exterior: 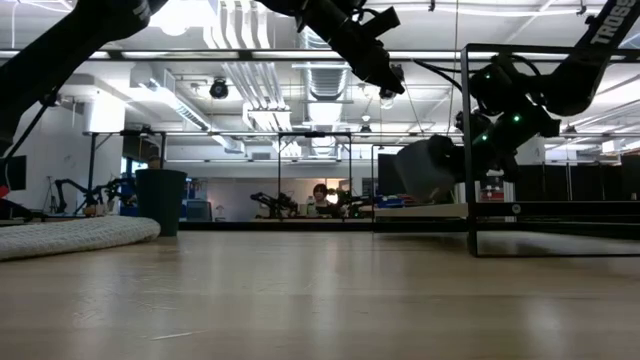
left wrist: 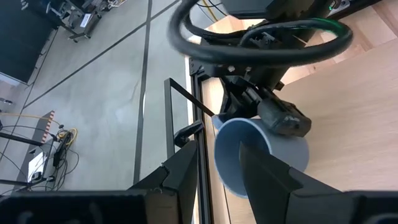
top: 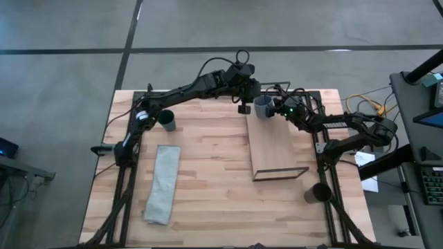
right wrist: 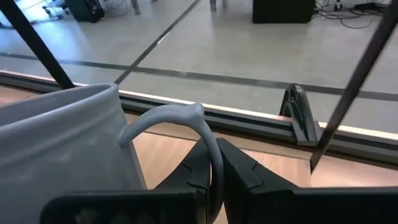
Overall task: Stack small to large cups/mugs on shelf
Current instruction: Put the gray mug on the shelf
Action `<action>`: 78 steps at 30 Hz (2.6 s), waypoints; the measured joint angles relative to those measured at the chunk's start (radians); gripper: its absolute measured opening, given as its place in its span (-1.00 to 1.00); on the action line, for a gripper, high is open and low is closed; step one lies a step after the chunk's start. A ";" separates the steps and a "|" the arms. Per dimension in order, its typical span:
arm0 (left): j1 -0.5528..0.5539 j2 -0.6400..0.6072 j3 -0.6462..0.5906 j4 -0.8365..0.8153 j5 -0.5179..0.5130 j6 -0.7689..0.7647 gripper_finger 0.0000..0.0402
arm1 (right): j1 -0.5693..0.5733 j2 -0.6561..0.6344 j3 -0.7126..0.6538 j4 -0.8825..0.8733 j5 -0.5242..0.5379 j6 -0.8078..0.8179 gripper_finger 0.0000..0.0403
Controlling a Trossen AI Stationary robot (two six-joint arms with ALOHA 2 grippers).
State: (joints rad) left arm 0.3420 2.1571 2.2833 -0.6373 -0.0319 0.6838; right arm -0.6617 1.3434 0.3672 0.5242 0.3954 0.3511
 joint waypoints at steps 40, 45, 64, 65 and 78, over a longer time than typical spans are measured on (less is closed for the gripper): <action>0.002 0.000 0.000 0.000 0.000 0.000 -0.48 | 0.000 -0.002 -0.106 0.111 -0.033 0.015 -0.93; 0.002 0.000 0.000 0.000 0.000 0.000 -0.48 | 0.000 -0.002 -0.109 0.109 -0.031 0.032 -0.93; 0.004 0.000 0.000 0.000 0.000 0.001 -0.48 | 0.000 -0.002 -0.109 0.089 -0.028 0.037 -0.93; 0.004 0.000 0.000 0.000 0.000 0.001 -0.48 | 0.000 -0.002 -0.109 0.089 -0.028 0.034 -0.93; 0.005 0.000 -0.004 0.000 0.000 0.002 -0.48 | 0.000 0.001 -0.113 0.177 -0.039 -0.060 -0.93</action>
State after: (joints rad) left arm 0.3473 2.1574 2.2791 -0.6373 -0.0319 0.6861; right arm -0.6617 1.3445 0.2539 0.7013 0.3568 0.2909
